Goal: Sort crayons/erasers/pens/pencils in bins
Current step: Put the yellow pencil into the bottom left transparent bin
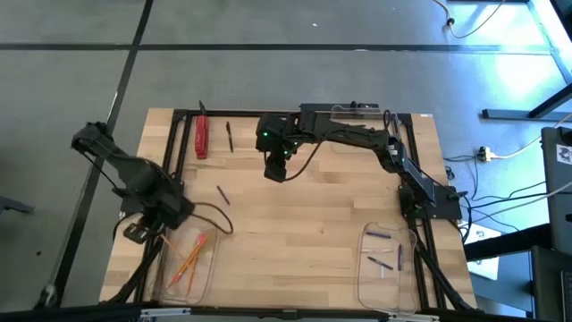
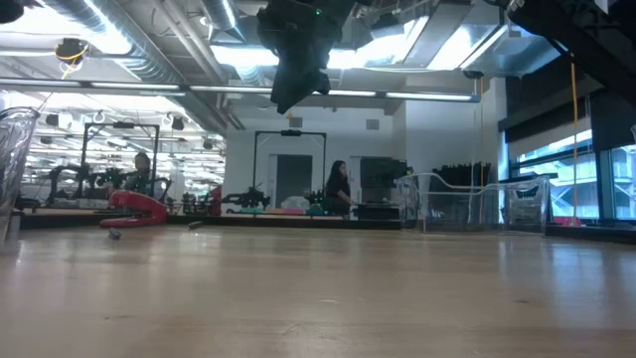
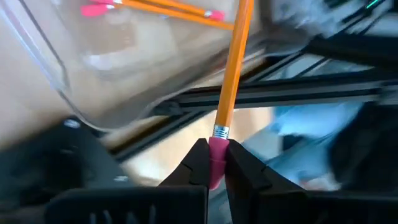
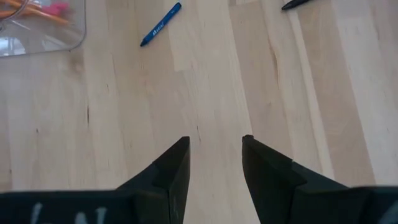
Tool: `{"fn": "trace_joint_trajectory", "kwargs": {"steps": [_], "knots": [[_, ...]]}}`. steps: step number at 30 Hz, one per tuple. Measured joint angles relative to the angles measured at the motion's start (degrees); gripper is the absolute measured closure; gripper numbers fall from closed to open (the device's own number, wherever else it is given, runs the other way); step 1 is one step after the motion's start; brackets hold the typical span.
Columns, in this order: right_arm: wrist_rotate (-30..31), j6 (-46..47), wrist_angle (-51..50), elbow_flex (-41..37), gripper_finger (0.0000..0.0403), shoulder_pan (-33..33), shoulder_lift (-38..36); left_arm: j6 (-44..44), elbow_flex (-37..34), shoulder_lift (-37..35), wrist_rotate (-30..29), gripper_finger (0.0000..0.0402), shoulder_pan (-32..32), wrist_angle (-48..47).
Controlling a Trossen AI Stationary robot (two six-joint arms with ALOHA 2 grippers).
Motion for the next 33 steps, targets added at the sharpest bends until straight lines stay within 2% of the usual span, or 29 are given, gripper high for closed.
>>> {"fn": "trace_joint_trajectory", "kwargs": {"steps": [4,9,16,20,33], "knots": [[0.00,1.01,-0.02,0.00,0.0260,0.00,0.00,8.15,-0.09,5.28,-6.68,0.0387,-1.76,0.22],[-0.37,1.29,-0.36,-0.02,0.0260,0.21,0.00,13.79,-0.09,6.14,-13.28,0.0386,-1.47,0.04],[-0.44,1.09,-1.40,-0.02,0.0260,0.35,0.00,15.37,-0.23,6.14,-14.44,0.0386,-0.48,0.05],[-0.46,0.29,-1.93,-0.02,0.0260,0.37,0.00,14.75,-3.12,6.22,-13.41,0.0386,-1.94,0.32],[-0.44,-1.92,-3.72,-0.04,0.0260,1.10,0.00,17.87,-6.45,12.59,-13.06,0.0385,-6.22,4.71]]}}
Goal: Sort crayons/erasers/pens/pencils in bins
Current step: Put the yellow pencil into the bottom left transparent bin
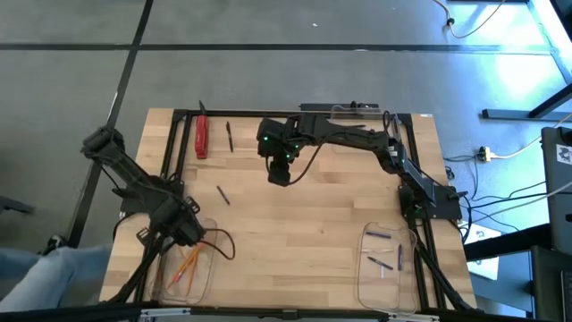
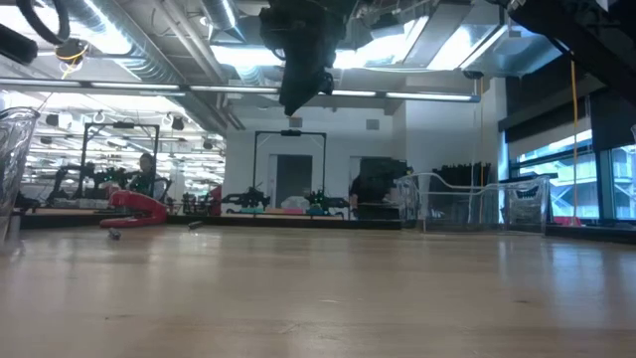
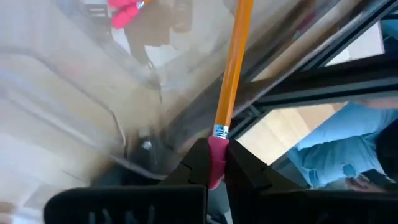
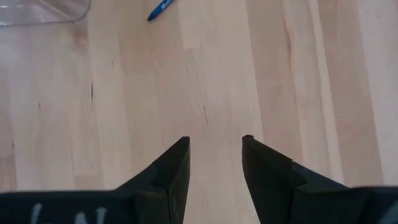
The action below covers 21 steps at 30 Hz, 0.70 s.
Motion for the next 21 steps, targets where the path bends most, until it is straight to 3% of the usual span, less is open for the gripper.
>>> {"fn": "trace_joint_trajectory", "kwargs": {"steps": [13,21], "knots": [[0.00,-1.50,-1.03,0.00,0.0260,1.57,0.00,1.57,0.00,5.78,-2.57,0.0385,-0.74,4.15],[0.00,-1.66,-1.03,0.00,0.0260,2.39,0.00,1.15,0.00,6.38,-7.61,0.0381,-0.74,5.48]]}}
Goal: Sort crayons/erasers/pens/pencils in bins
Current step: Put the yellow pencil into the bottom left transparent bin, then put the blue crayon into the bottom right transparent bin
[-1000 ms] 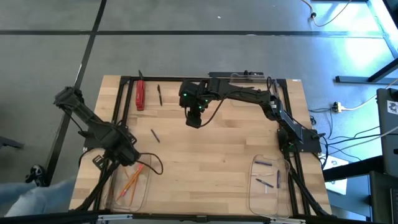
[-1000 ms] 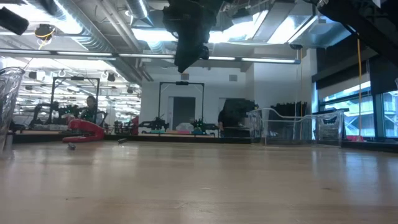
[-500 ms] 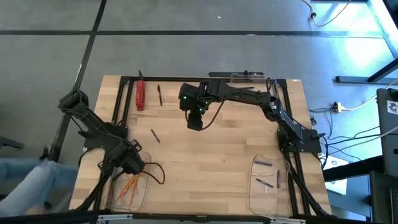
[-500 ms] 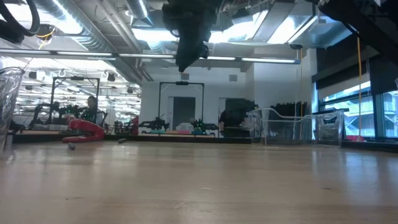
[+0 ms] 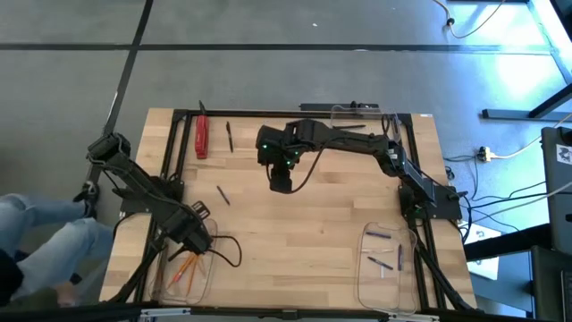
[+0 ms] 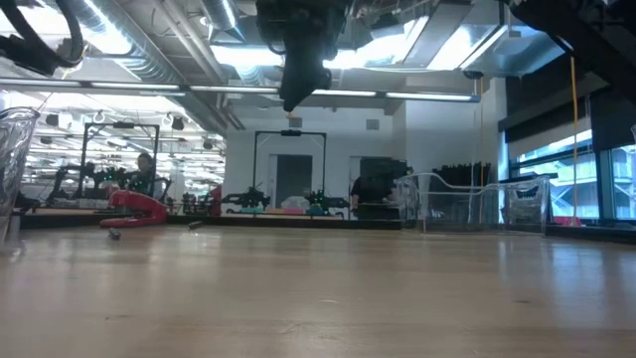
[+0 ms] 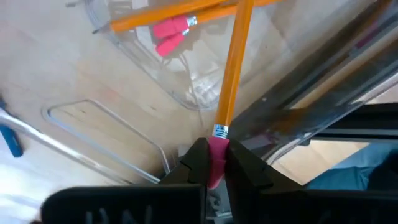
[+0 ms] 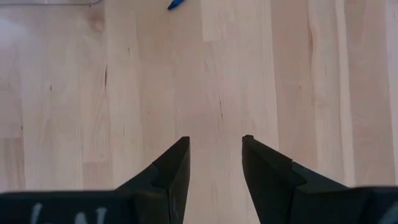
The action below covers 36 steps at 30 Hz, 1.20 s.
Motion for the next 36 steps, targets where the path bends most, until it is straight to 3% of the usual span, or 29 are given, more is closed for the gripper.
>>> {"fn": "trace_joint_trajectory", "kwargs": {"steps": [7,10,23,32,36], "knots": [[0.00,0.09,0.00,0.00,0.0260,0.00,0.00,-3.48,0.00,-0.01,-0.30,0.0344,0.00,0.13],[0.00,0.12,0.00,0.00,0.0260,0.00,0.00,-4.12,0.00,-0.02,-3.24,0.0331,-0.22,0.07],[0.02,0.16,0.04,0.00,0.0260,0.00,0.00,-9.16,0.02,-0.38,-3.94,0.0325,-0.39,-1.83],[0.02,0.06,0.26,0.00,0.0260,-0.19,0.00,-23.79,1.71,-4.26,-3.99,0.0325,-0.39,-6.80],[0.04,0.03,2.40,0.00,0.0260,-0.46,0.00,-34.13,1.86,-8.41,-5.22,0.0325,-0.30,-6.70]]}}
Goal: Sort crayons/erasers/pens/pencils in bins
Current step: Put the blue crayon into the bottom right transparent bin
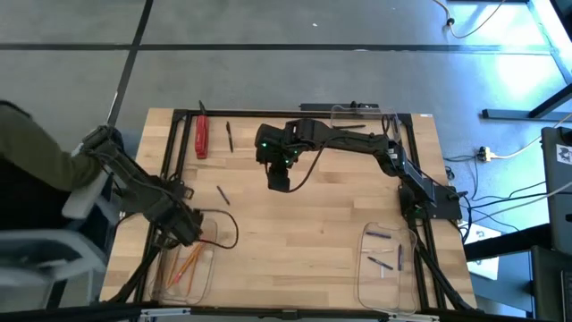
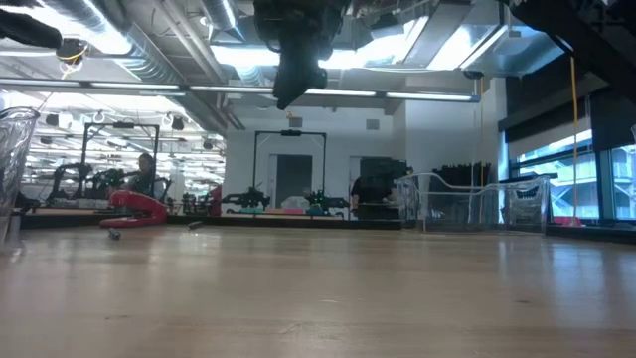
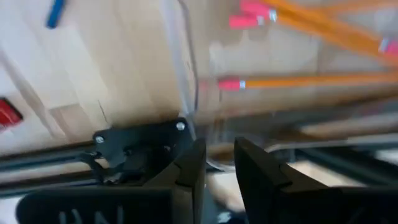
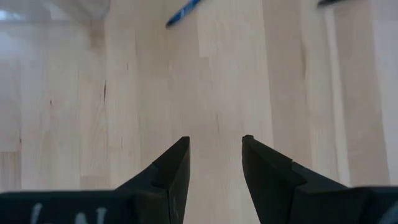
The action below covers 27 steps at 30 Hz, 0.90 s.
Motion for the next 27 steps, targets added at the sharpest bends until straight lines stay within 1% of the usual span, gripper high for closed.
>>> {"fn": "trace_joint_trajectory", "kwargs": {"steps": [4,12,18,22,24,27], "knots": [[0.00,-0.13,4.05,0.00,0.0260,-0.04,0.00,-11.22,0.07,-5.51,-3.10,0.0324,1.50,0.56],[-0.02,-4.60,11.28,0.00,0.0260,0.20,0.00,-31.96,0.07,-14.94,-11.49,0.0324,5.86,0.58],[-0.04,-2.05,17.68,-0.94,0.0260,0.22,0.74,-46.82,0.07,-18.89,-16.83,0.0324,7.26,0.57],[0.12,2.92,22.75,-2.29,0.0260,0.32,3.07,-54.00,0.07,-20.38,-20.29,0.0324,7.34,0.54],[0.38,4.57,24.98,-2.29,0.0260,0.51,4.51,-55.62,0.07,-20.80,-21.52,0.0324,7.35,0.54],[0.37,4.82,29.46,-2.27,0.0260,1.00,7.43,-55.88,0.07,-20.94,-21.77,0.0324,7.34,0.54]]}}
